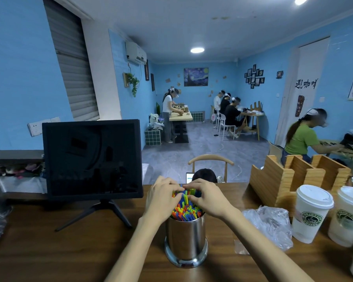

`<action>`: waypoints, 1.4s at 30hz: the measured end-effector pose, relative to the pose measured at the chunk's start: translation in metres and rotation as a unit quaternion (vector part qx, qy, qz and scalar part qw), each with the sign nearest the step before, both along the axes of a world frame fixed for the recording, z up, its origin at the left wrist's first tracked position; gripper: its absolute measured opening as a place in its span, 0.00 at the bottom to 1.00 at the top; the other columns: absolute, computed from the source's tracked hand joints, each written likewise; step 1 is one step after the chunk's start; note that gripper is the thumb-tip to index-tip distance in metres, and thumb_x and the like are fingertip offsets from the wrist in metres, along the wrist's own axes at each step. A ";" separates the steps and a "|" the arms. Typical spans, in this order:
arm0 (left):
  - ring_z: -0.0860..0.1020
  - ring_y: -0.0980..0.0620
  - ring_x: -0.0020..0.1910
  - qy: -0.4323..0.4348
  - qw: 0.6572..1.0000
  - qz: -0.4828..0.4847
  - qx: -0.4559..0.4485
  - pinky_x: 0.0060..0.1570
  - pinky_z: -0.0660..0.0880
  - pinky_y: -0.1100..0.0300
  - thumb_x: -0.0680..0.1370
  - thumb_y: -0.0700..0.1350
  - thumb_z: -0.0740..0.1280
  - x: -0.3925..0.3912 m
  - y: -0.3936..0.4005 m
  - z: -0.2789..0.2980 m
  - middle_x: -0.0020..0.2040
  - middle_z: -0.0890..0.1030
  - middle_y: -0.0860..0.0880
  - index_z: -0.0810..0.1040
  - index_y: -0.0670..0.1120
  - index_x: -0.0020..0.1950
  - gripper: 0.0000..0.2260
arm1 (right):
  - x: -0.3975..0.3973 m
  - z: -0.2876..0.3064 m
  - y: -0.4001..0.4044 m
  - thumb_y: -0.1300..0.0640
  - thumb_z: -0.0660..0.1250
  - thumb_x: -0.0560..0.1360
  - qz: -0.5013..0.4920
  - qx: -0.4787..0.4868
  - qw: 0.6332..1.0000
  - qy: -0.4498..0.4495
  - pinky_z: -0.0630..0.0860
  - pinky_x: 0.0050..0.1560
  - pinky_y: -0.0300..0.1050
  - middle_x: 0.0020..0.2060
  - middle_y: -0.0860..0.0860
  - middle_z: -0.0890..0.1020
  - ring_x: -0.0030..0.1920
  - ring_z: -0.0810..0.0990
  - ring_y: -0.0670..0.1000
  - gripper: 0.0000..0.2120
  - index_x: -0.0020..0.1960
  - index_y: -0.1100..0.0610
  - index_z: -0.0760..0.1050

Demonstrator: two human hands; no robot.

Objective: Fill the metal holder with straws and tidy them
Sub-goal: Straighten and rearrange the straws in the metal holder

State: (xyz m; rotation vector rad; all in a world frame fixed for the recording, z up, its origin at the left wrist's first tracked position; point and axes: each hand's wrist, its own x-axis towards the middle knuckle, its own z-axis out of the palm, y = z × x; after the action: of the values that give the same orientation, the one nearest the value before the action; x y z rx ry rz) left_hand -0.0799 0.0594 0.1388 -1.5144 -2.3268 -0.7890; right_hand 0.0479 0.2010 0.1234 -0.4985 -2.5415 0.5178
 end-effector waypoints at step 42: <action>0.81 0.58 0.47 -0.154 0.972 -0.047 0.173 0.46 0.78 0.66 0.77 0.49 0.74 -0.001 -0.007 0.020 0.48 0.85 0.54 0.87 0.55 0.53 0.07 | 0.005 -0.002 -0.007 0.49 0.66 0.81 0.022 -0.009 0.997 0.077 0.69 0.65 0.43 0.61 0.43 0.80 0.63 0.74 0.44 0.13 0.64 0.46 0.82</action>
State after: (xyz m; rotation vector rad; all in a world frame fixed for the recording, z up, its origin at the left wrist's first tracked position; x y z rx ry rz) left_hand -0.0811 0.0520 0.1587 -1.4369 -2.1721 -1.4601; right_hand 0.0530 0.1945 0.1215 -0.3948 -2.4078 0.5720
